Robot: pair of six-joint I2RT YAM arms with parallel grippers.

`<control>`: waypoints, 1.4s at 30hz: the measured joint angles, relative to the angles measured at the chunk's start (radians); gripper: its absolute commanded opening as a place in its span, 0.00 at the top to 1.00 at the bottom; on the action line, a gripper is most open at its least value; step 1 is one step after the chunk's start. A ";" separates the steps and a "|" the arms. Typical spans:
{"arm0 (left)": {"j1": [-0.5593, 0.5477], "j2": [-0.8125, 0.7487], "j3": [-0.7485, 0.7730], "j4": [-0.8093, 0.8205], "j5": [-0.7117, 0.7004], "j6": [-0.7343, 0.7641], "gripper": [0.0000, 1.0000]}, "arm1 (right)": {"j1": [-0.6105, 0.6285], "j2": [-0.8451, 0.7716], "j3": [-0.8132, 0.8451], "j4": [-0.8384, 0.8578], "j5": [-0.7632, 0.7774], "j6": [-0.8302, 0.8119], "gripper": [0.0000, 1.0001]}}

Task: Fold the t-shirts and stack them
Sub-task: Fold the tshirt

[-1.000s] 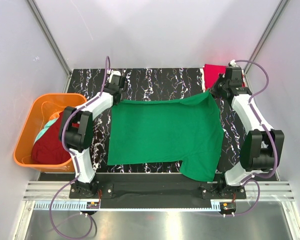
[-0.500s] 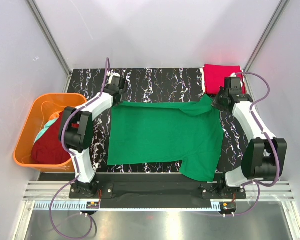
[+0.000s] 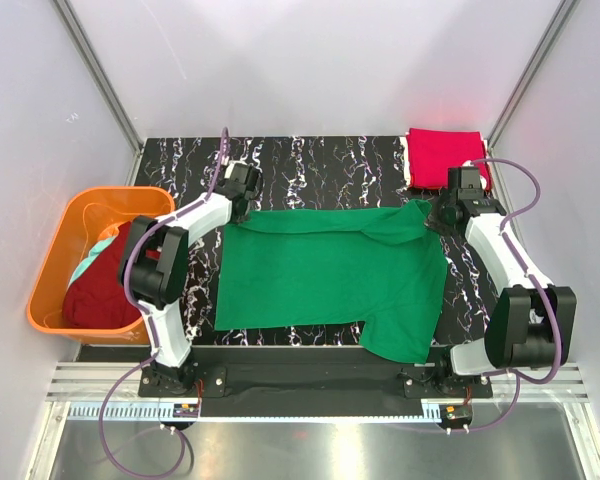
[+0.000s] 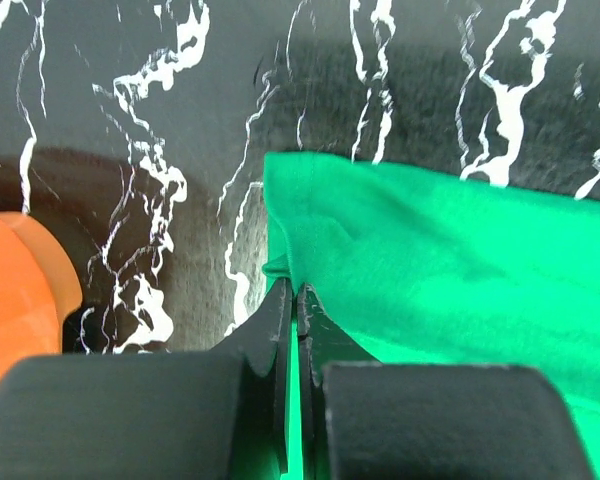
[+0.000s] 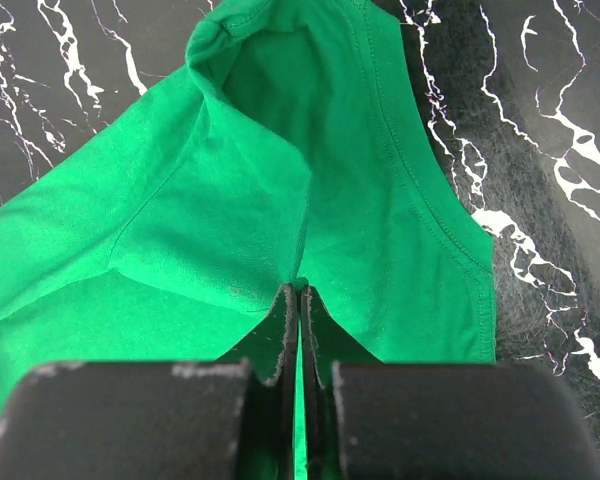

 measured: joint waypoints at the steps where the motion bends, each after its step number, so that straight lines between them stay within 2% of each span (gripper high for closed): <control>1: 0.000 -0.003 -0.008 -0.002 0.000 -0.004 1.00 | 0.000 0.001 0.000 0.000 0.000 0.000 1.00; 19: -0.008 -0.041 -0.062 -0.054 -0.007 -0.058 1.00 | -0.025 0.015 -0.034 -0.001 0.026 0.000 1.00; 21: -0.009 -0.053 -0.067 -0.060 -0.007 -0.070 0.90 | -0.029 0.014 -0.035 0.000 0.026 -0.001 1.00; 22: -0.010 -0.060 -0.069 -0.061 -0.007 -0.076 0.76 | -0.030 0.014 -0.035 -0.001 0.026 -0.001 1.00; 25: -0.010 -0.080 -0.087 -0.077 -0.007 -0.124 0.55 | -0.031 0.014 -0.035 -0.001 0.025 -0.002 1.00; 29: -0.011 -0.159 -0.175 -0.079 -0.003 -0.185 0.42 | -0.031 0.014 -0.035 0.000 0.024 -0.004 1.00; 35: -0.011 -0.341 -0.282 -0.069 -0.003 -0.282 0.47 | -0.031 0.014 -0.035 0.000 0.016 -0.006 1.00; 39: 0.000 -0.344 -0.282 -0.033 0.007 -0.337 0.55 | -0.032 0.014 -0.035 0.000 0.014 -0.011 1.00; 42: 0.023 -0.304 -0.282 -0.009 0.049 -0.374 0.54 | -0.032 0.014 -0.035 0.000 0.014 -0.015 1.00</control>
